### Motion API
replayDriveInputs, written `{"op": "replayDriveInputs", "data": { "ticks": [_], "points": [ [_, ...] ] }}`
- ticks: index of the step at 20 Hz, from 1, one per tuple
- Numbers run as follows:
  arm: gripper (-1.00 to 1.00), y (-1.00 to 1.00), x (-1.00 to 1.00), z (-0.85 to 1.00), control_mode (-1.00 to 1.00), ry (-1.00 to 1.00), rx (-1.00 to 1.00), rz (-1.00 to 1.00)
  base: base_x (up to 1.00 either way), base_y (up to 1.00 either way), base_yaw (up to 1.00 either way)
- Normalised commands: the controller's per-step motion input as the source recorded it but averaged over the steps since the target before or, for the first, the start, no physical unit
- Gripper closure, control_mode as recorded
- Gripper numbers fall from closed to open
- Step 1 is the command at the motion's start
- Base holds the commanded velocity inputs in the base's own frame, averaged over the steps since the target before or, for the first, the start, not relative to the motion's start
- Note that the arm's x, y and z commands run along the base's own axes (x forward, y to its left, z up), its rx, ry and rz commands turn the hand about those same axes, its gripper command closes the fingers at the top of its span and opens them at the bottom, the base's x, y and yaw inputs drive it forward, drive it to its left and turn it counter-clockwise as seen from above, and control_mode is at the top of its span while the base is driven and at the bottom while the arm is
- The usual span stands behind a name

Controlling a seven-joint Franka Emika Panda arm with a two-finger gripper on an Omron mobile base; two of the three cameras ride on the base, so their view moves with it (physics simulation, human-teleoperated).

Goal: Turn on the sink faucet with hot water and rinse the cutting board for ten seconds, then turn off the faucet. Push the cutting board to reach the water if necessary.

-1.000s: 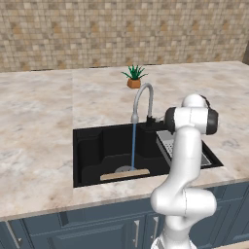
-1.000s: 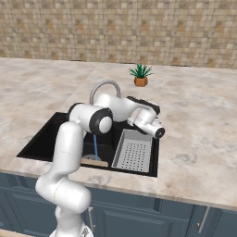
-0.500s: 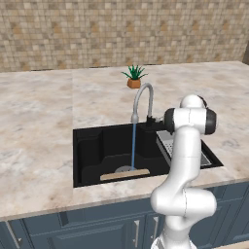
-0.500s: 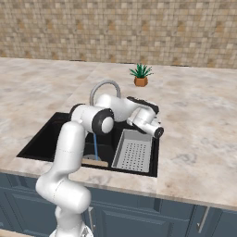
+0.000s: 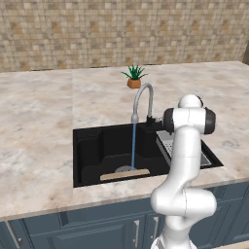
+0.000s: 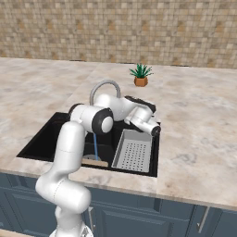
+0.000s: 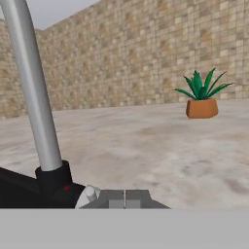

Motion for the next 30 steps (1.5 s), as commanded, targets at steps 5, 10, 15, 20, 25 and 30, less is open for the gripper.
{"op": "replayDriveInputs", "data": {
  "ticks": [5,10,15,20,25,30],
  "points": [
    [1.0,0.0,0.0,0.0,-1.0,0.0,0.0,0.0,0.0,0.0,0.0],
    [1.0,0.0,0.02,-0.12,-1.0,0.0,0.0,0.0,0.0,0.0,0.0],
    [1.0,0.0,0.03,-0.16,-1.0,0.0,0.0,0.0,0.0,0.0,0.0],
    [1.0,0.02,0.07,-0.02,-1.0,0.0,0.0,0.0,0.0,0.0,0.0],
    [1.0,0.13,0.19,-0.01,-1.0,0.0,0.0,0.0,0.0,0.0,0.0],
    [1.0,0.16,0.15,0.0,-1.0,0.0,0.0,0.0,0.0,0.0,0.0]
  ]
}}
